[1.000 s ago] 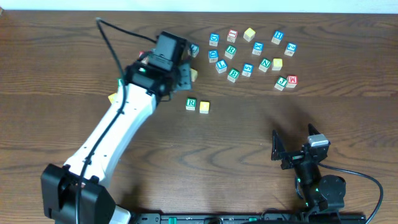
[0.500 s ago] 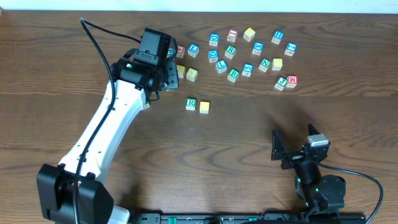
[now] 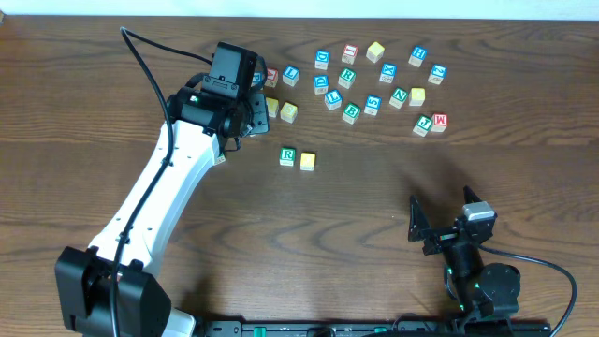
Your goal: Spell out ROBOT
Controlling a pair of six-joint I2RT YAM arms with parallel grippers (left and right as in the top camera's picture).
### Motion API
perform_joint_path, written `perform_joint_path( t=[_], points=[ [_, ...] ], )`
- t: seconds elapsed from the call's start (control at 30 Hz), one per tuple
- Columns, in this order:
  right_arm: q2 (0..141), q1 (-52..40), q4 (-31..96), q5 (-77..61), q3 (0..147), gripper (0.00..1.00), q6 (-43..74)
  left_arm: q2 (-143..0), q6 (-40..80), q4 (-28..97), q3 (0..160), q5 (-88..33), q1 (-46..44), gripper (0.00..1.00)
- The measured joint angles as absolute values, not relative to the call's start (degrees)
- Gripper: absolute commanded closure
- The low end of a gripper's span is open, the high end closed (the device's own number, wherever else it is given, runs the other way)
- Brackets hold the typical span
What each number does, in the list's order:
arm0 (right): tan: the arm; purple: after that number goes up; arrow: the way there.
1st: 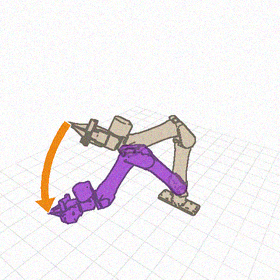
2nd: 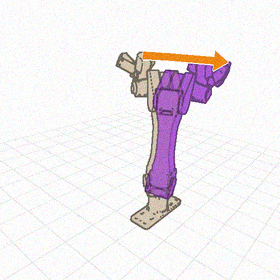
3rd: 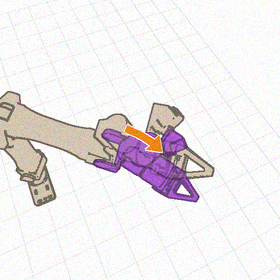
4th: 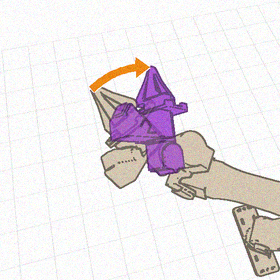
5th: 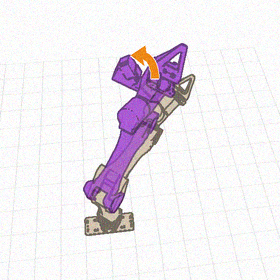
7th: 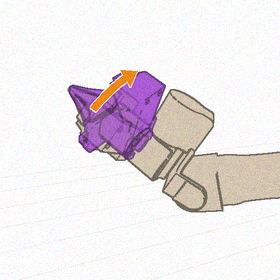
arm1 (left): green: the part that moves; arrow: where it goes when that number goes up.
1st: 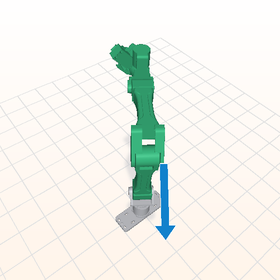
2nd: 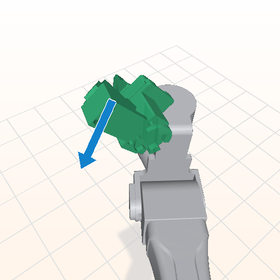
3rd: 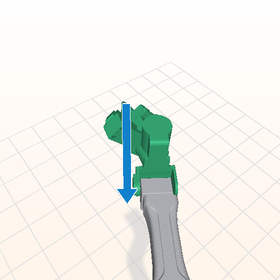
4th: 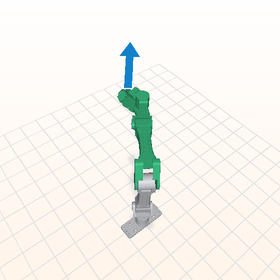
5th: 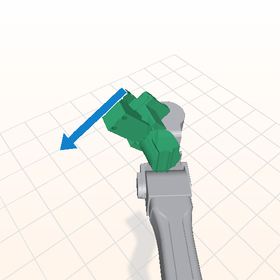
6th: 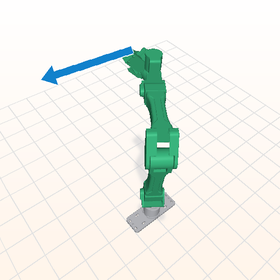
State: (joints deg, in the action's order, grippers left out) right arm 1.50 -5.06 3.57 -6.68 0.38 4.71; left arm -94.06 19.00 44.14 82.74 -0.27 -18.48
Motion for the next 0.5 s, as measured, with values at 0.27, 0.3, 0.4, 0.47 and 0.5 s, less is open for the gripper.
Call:
perform_joint_path(
  t=[0.27,0.3,0.4,0.47,0.5],
  points=[
    [1.5,-5.1,3.6,-6.7,0.4,0.01,4.7,-94.1,19.0,44.8,82.7,-0.3,-18.5,0.59],
    [1.5,-5.1,3.6,-6.7,0.4,0.01,4.7,-94.1,19.0,44.8,82.7,-0.3,-18.5,0.59],
    [1.5,-5.1,3.6,-6.7,0.4,0.01,4.7,-94.1,19.0,44.8,82.7,-0.3,-18.5,0.59],
    [1.5,-5.1,3.6,-6.7,0.4,0.01,4.7,-94.1,19.0,44.8,82.7,-0.3,-18.5,0.59],
    [1.5,-5.1,3.6,-6.7,0.4,0.01,4.7,-94.1,19.0,44.8,82.7,-0.3,-18.5,0.59]
  ],
)
